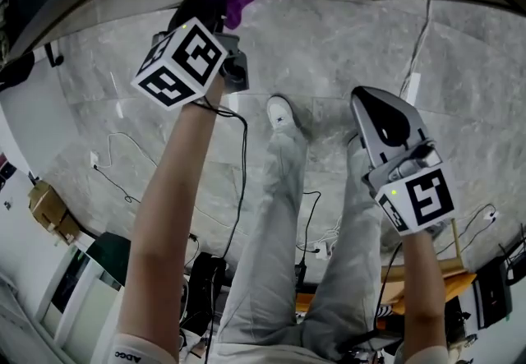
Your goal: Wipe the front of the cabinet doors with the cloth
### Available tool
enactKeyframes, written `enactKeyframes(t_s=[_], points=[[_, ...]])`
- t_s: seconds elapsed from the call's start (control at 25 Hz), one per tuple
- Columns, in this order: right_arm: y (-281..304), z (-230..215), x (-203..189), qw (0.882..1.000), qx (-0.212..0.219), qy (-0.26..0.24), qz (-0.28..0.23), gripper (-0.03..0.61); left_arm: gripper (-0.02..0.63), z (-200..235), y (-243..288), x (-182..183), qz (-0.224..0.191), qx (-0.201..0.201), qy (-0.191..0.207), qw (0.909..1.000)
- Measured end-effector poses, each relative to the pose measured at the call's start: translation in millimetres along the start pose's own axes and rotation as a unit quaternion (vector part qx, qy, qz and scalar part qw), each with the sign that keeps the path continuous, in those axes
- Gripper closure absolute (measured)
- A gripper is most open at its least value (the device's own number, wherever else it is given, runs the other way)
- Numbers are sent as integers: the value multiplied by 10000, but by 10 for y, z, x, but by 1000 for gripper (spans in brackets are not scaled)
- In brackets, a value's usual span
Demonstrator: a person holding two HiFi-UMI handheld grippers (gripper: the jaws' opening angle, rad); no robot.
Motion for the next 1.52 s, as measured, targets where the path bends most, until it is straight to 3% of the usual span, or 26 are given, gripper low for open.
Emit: enactKeyframes(t_s=[0.28, 0.44, 0.8, 1.16, 1.32, 1.52], points=[[77, 128, 86, 9997, 229, 15, -94, 551, 555, 128, -202, -31, -161, 545, -374, 9977], [-101, 41, 64, 9996, 276, 13, -35, 551, 555, -55, -320, -255, 30, 643, -337, 9974], [-965, -769, -111, 9998, -166, 93, 42, 551, 555, -1381, -179, -1076, 619, -71, 7, 9981], [-1647, -1650, -360, 9973, -624, 389, -62, 551, 555, -2557, 397, -1818, 1149, -802, 489, 9889], [-1708, -1902, -431, 9951, -850, 505, -8, 551, 555, -2722, 821, -1903, 1380, -1034, 804, 9817], [-1771, -1965, -558, 9906, -1196, 661, -44, 551, 555, -2521, 1017, -1905, 1355, -740, 606, 9862]])
Point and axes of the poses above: the fingertips, and each gripper's own axes: y forward along the fingers, z to its left, x out of its top, the point moved 9 cm from there along -y, backward along the fingers, and after that the axes turned 13 degrees about -z, right-handed, at the moved point
